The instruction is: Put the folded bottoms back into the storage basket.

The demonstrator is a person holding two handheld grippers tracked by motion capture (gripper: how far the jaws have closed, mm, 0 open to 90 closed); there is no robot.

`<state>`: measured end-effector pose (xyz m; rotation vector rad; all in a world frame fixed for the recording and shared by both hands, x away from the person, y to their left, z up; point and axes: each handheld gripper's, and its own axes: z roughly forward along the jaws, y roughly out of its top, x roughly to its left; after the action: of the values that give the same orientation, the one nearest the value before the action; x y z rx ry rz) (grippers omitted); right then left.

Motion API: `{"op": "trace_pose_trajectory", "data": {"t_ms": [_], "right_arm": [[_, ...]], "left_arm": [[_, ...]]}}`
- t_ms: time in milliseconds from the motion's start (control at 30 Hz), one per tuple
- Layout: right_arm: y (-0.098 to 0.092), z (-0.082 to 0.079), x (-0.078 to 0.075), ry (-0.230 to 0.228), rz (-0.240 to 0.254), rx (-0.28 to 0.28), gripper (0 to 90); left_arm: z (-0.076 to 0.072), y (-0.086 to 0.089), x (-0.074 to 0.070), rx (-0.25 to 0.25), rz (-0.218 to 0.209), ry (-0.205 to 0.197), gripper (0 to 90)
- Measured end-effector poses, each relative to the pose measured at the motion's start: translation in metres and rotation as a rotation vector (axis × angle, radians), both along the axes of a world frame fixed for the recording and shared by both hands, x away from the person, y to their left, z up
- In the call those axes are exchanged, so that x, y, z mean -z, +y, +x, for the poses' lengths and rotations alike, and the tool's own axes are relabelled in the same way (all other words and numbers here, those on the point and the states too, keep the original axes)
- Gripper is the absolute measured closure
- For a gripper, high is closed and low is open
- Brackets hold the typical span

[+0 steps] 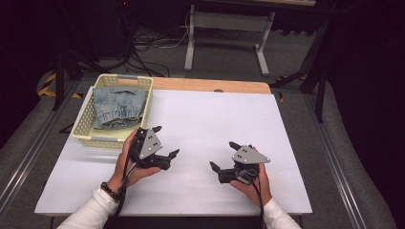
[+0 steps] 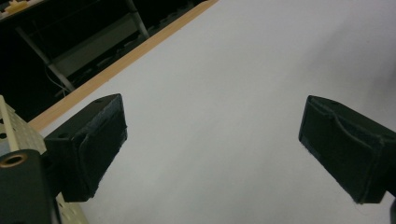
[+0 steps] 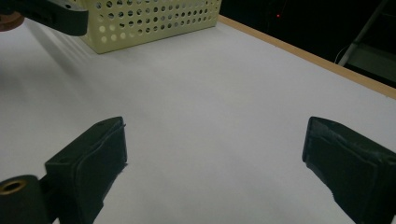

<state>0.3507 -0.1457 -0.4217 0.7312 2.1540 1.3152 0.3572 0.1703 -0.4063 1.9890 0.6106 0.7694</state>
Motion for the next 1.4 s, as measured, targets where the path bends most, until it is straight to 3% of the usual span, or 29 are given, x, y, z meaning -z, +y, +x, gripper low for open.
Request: {"op": "trace_pose_trajectory", "data": {"t_ms": [533,1000,1400], "right_arm": [[0.005,-0.004,0.005,-0.025,-0.023,-0.019,7.0],[0.007,-0.005,0.008,-0.029,-0.028,-0.028,7.0],[0.008,-0.006,0.010,-0.031,-0.034,-0.031,7.0]], "left_arm": [[-0.017,0.020,0.017,0.016,0.009,0.013,8.3],[-0.029,0.043,0.027,-0.026,0.016,0.032,8.1],[-0.037,0.050,0.034,-0.038,0.025,0.055,7.6]]}}
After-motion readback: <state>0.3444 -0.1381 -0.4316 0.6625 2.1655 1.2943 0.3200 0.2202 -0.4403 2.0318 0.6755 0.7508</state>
